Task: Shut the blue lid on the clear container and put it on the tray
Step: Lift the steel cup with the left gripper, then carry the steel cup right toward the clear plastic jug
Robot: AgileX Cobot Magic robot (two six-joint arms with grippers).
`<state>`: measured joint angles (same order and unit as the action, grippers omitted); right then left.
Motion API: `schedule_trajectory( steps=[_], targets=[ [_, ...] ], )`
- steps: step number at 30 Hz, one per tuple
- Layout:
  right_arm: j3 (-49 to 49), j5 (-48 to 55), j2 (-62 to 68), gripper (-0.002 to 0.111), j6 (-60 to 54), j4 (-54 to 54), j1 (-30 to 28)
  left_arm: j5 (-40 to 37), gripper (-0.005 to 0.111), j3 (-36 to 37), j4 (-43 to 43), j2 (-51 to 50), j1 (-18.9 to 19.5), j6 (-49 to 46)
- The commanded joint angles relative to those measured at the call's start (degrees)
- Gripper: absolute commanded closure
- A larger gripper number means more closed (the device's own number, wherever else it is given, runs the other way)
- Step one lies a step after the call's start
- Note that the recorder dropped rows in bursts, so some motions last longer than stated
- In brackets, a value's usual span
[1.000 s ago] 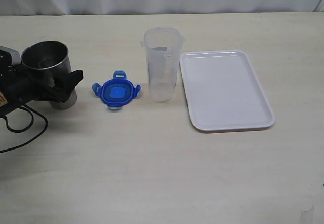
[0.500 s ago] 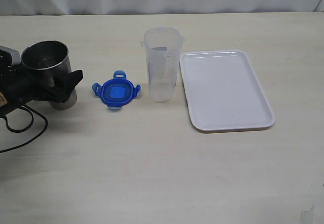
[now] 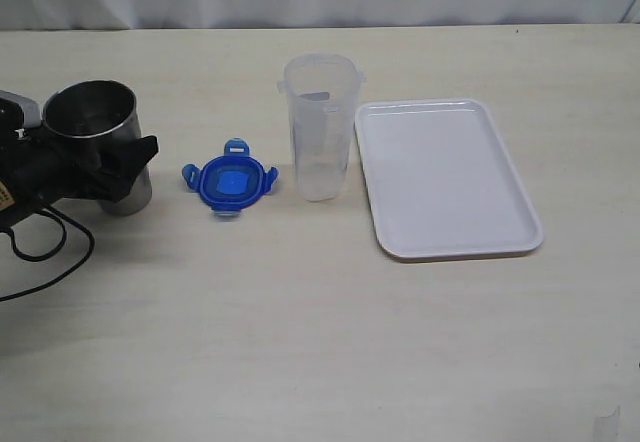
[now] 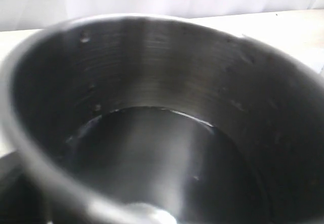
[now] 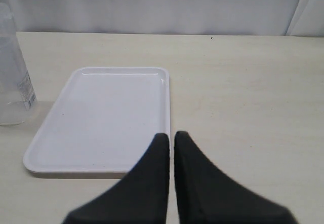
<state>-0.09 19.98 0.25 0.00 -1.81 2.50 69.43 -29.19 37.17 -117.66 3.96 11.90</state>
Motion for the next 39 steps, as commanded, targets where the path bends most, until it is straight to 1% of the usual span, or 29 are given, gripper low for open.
schedule_trajectory(
  steps=[1, 6, 9, 14, 26, 35, 39],
  targets=[
    [0.1, -0.2, -0.3, 0.104, -0.3, 0.1, -0.3, 0.5, 0.049, -0.3, -0.8, 0.0, -0.3, 0.2],
    [0.1, -0.2, -0.3, 0.104, -0.3, 0.1, -0.3, 0.4, 0.081, -0.3, -0.7, 0.0, -0.3, 0.2],
    [0.1, -0.2, -0.3, 0.104, -0.3, 0.1, -0.3, 0.1, 0.092, -0.3, -0.8, 0.0, -0.3, 0.2],
    [0.1, -0.2, -0.3, 0.104, -0.3, 0.1, -0.3, 0.1, 0.107, -0.3, -0.2, 0.0, -0.3, 2.3],
    [0.1, -0.2, -0.3, 0.104, -0.3, 0.1, -0.3, 0.5, 0.107, -0.3, 0.7, 0.3, -0.3, 2.3],
    [0.1, -0.2, -0.3, 0.104, -0.3, 0.1, -0.3, 0.5, 0.107, -0.5, 1.2, 6.8, -0.3, 3.6],
    [0.1, -0.2, -0.3, 0.104, -0.3, 0.1, -0.3, 0.5, 0.107, -1.3, 1.8, 9.6, -0.3, 6.3]
  ],
)
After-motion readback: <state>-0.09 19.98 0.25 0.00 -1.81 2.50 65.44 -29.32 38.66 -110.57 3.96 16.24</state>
